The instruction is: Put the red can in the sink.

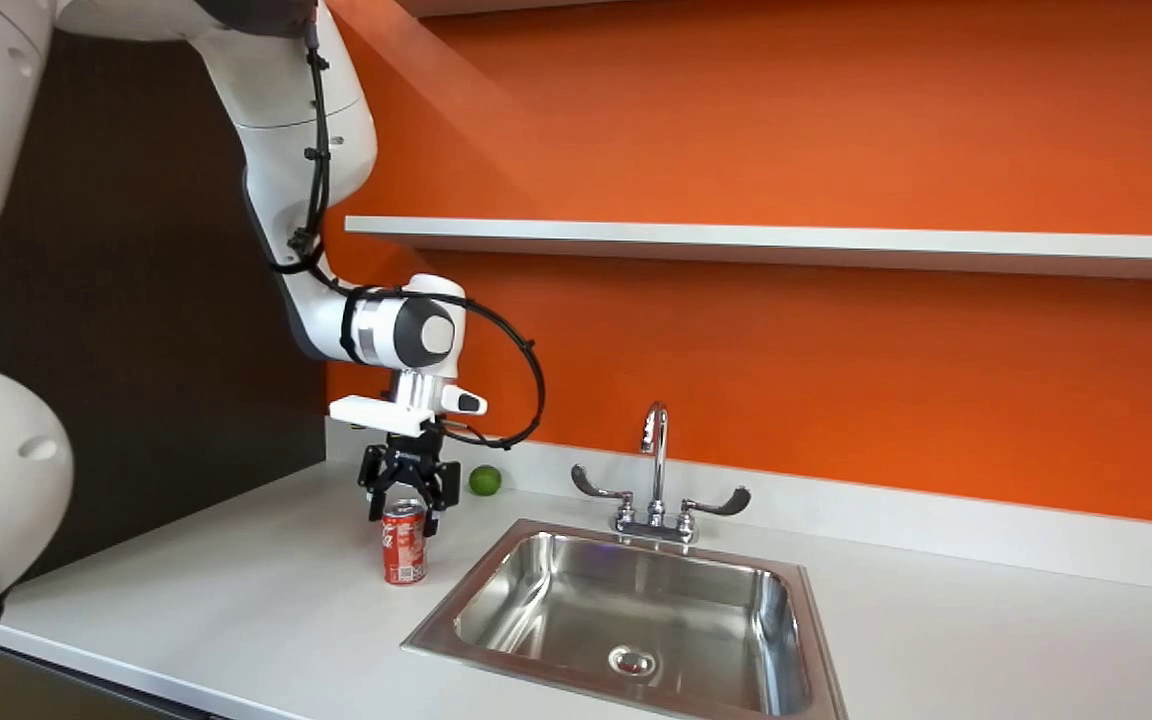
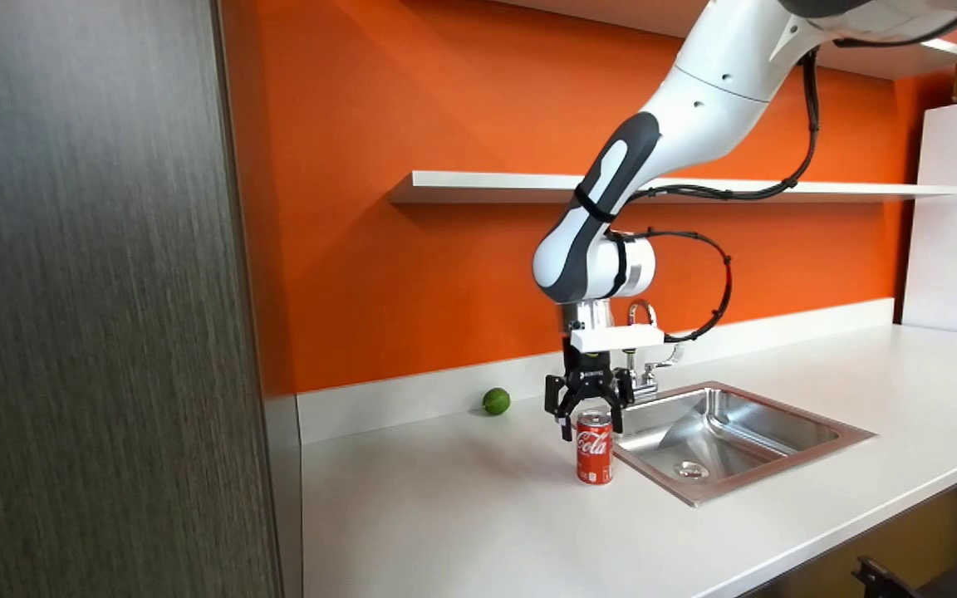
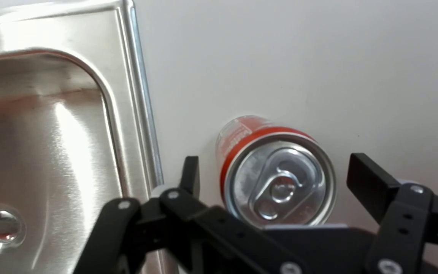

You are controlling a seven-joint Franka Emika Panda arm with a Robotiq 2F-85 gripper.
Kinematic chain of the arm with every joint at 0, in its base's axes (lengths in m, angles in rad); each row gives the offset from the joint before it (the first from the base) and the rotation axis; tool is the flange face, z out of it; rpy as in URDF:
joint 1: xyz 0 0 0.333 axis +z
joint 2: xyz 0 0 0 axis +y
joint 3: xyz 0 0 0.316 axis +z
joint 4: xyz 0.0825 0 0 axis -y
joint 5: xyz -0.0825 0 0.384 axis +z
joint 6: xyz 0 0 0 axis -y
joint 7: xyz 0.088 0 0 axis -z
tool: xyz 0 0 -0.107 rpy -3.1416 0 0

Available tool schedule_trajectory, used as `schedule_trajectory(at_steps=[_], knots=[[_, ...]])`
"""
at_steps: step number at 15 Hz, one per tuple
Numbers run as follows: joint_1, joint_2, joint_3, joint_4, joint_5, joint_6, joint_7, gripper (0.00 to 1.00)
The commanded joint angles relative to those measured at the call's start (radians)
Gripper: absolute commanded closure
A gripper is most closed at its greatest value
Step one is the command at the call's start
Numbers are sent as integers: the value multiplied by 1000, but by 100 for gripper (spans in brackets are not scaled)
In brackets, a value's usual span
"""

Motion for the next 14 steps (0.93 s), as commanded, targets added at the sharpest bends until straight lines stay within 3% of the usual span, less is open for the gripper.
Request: schedule_trajectory(at_steps=[1,14], knots=[[-22,7,18,16,20,-6,-20,0],[-26,-9,19,-4,64,-12,-15,0]])
